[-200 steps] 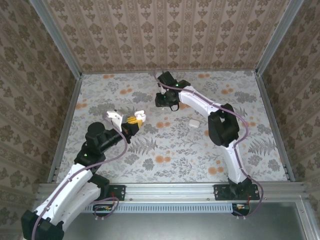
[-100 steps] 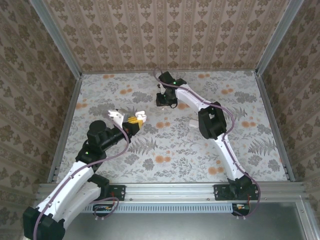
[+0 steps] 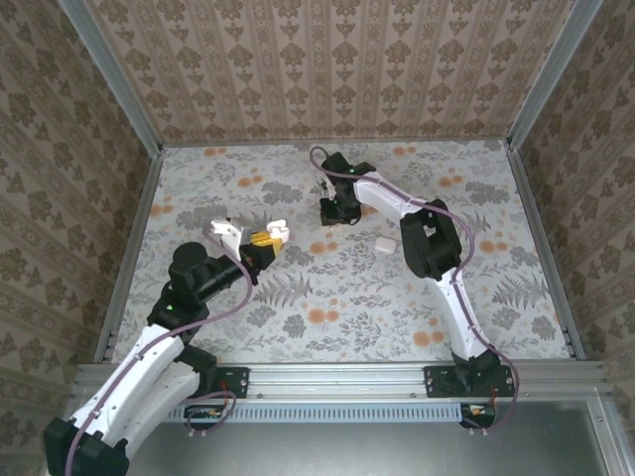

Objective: Insert wireless bluetooth earbuds into charging case

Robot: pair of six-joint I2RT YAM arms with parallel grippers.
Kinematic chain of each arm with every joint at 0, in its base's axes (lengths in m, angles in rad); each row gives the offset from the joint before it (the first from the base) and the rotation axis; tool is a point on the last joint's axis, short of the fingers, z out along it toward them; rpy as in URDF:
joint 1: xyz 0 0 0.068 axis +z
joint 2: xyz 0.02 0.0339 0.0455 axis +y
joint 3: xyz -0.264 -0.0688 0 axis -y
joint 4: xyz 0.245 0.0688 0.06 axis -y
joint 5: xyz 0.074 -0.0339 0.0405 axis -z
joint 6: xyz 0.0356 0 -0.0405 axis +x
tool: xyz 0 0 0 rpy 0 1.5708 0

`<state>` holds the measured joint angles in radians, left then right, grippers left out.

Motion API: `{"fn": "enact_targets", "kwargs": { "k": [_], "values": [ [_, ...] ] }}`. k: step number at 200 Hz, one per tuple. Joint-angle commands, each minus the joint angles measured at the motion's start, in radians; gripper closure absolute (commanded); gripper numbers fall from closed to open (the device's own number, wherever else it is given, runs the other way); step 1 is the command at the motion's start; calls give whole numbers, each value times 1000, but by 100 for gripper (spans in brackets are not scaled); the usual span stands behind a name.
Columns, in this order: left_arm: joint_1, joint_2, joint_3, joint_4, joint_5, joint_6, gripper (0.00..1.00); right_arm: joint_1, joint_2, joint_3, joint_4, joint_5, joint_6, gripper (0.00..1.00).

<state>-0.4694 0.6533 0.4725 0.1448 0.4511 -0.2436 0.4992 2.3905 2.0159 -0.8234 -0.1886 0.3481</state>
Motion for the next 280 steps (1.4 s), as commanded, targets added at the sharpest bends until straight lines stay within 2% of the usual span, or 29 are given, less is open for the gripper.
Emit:
{"fn": "enact_targets", "kwargs": {
  "k": [1, 22, 58, 81, 102, 127, 189, 220, 280],
  "values": [
    [8, -18, -8, 39, 26, -28, 100, 4, -77, -116, -10, -11, 48, 78],
    [8, -21, -8, 41, 28, -35, 100, 16, -160, -252, 35, -45, 116, 77],
    [8, -19, -10, 53, 28, -43, 100, 40, -315, -496, 200, -168, 308, 71],
    [5, -14, -9, 62, 29, -47, 100, 48, -391, -541, 248, -176, 349, 71],
    [3, -10, -6, 64, 32, -49, 100, 45, -418, -490, 211, -143, 301, 71],
    [-1, -10, -6, 66, 32, -52, 100, 34, -362, -384, 125, -97, 215, 72],
    [-5, -22, -11, 51, 22, -54, 100, 25, -172, -171, -9, -56, 30, 91],
    [-6, -22, -8, 52, 19, -52, 100, 22, -154, -204, -18, -38, -11, 95],
    [-11, -20, -9, 53, 20, -56, 100, 16, -197, -402, 29, -69, -56, 98]
  ]
}}
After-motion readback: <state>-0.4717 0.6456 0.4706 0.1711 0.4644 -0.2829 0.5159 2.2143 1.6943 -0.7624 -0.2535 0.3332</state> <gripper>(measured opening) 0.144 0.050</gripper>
